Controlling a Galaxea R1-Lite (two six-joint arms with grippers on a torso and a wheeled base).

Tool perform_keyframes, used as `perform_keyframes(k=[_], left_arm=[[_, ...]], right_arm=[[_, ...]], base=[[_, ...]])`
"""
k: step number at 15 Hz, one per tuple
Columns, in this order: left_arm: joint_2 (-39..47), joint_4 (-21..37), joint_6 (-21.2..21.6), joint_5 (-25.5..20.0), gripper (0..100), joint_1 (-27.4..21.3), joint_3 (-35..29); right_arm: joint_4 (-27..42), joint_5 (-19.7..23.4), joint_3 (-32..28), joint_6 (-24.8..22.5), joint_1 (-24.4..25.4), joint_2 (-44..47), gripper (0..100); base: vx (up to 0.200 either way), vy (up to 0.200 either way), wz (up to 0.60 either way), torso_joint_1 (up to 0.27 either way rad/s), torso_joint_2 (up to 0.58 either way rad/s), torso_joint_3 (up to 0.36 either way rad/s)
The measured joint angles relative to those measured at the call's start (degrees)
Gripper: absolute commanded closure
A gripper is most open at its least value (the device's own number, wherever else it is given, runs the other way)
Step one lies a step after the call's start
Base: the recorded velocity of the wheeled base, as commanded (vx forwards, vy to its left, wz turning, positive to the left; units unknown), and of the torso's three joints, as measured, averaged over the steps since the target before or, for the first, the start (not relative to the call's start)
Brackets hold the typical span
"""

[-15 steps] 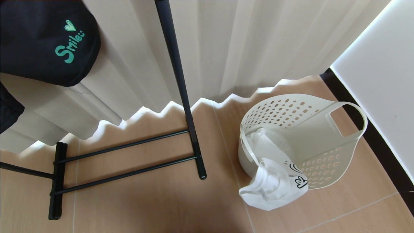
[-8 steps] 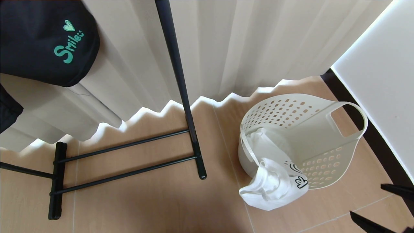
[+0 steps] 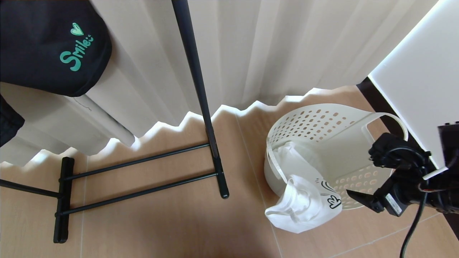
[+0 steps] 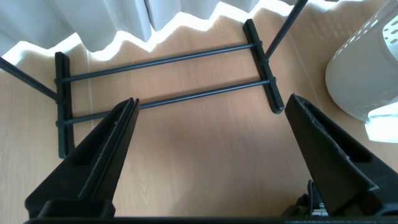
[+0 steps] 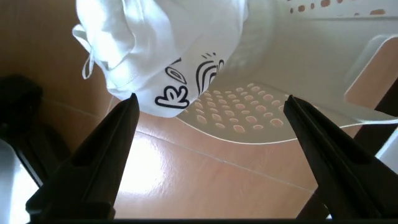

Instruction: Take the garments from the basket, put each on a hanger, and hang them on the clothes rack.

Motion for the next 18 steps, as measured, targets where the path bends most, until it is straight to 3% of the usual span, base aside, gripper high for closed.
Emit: perform_keyframes(k=[9, 18], left_arm=[[0.00, 0.00, 0.00, 0.00, 0, 0.00, 0.05], [0.00, 0.00, 0.01, -0.02, 0, 0.00, 0.05]], right_arm=[[-2.93, -1.16, -16.37, -0.20, -0.73, 24.94, 0], [-6.57, -0.72, -17.71, -0.55, 3.47, 31.54, 0]], base=[[0.000, 0.000, 0.00, 0.000, 0.00, 0.000], [0.000, 0.000, 0.00, 0.000, 0.00, 0.000]])
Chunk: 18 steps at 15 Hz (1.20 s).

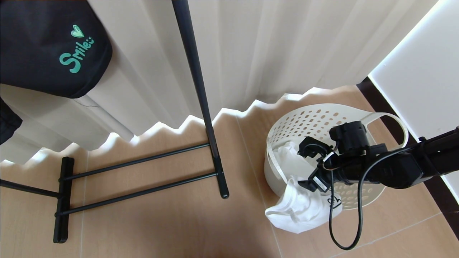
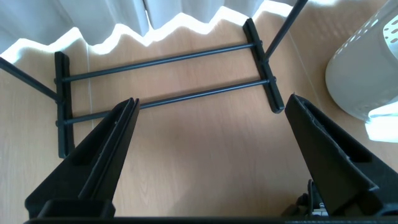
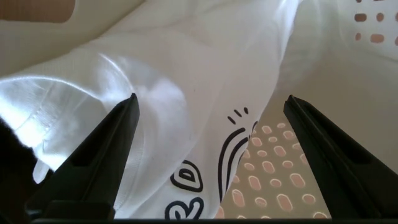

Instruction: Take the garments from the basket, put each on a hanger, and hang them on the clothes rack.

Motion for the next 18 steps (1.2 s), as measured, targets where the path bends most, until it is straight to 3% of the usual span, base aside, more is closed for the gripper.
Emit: perform_keyframes(k=[7, 13, 18], left_arm=[[0.00, -0.01, -0.01, 0.00, 0, 0.00, 0.00], [0.00, -0.01, -0.01, 0.02, 0, 0.00, -0.05], [0.00, 0.00, -0.01, 0.02, 0, 0.00, 0.02]], right_arm=[[-0.49, 2.50, -0.28, -4.24, -0.16, 1.44, 0], [-0.35, 11.18, -0.30, -12.97, -4.49, 0.33, 0], [-0.07, 13.90, 0.16, -15.21, -4.63, -0.17, 0]], base=[[0.000, 0.000, 0.00, 0.000, 0.00, 0.000], [0.000, 0.000, 0.00, 0.000, 0.00, 0.000], [0.000, 0.000, 0.00, 0.000, 0.00, 0.000]])
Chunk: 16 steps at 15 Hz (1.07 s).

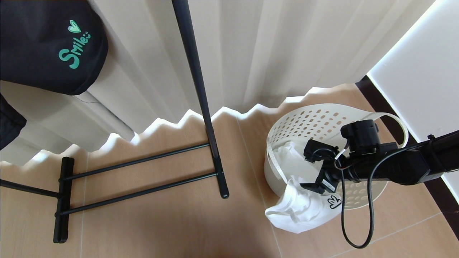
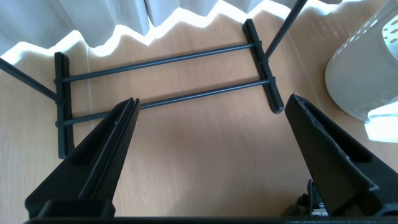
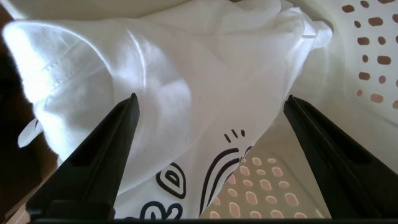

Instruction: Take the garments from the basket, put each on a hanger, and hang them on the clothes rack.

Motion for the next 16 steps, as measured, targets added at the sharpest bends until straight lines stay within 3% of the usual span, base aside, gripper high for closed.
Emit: perform_keyframes(k=[2, 11, 16], left_arm=[[0.00, -0.01, 0.00, 0.00, 0, 0.00, 0.00], [0.00, -0.01, 0.01, -0.02, 0, 0.00, -0.02], [0.00, -0.01, 0.01, -0.02, 0, 0.00, -0.07]], right_arm=[[0.07, 0.29, 0.39, -2.00, 0.01, -0.07, 0], [-0.24, 0.22, 0.06, -2.30, 1.94, 1.24, 0], [-0.52, -2.44, -3.17, -1.12, 2.90, 4.34, 0]], base=[[0.000, 0.000, 0.00, 0.000, 0.00, 0.000], [0.000, 0.000, 0.00, 0.000, 0.00, 0.000], [0.000, 0.000, 0.00, 0.000, 0.00, 0.000]])
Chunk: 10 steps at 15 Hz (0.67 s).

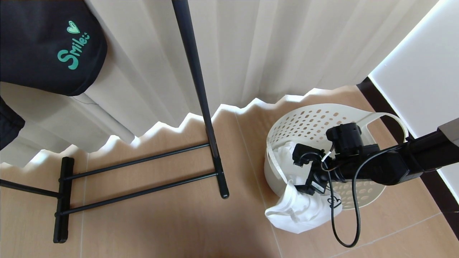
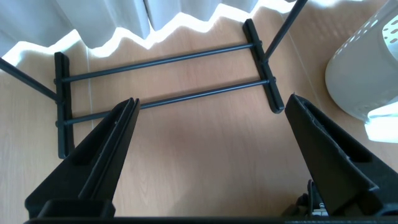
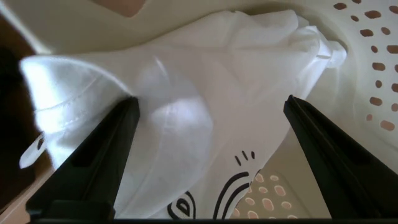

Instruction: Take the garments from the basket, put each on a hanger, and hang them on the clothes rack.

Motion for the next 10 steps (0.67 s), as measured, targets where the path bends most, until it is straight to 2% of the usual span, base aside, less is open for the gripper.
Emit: perform_keyframes(k=[6, 10], left_arm=[[0.00, 0.00, -0.01, 0.00, 0, 0.00, 0.05], [0.00, 0.00, 0.00, 0.02, 0, 0.00, 0.05]], right_arm=[[0.00, -4.79, -4.68, 3.74, 0.09, 3.61, 0], [0.00, -5.50, -6.08, 5.91, 0.06, 5.34, 0]], base=[[0.000, 0.000, 0.00, 0.000, 0.00, 0.000], [0.000, 0.000, 0.00, 0.000, 0.00, 0.000]])
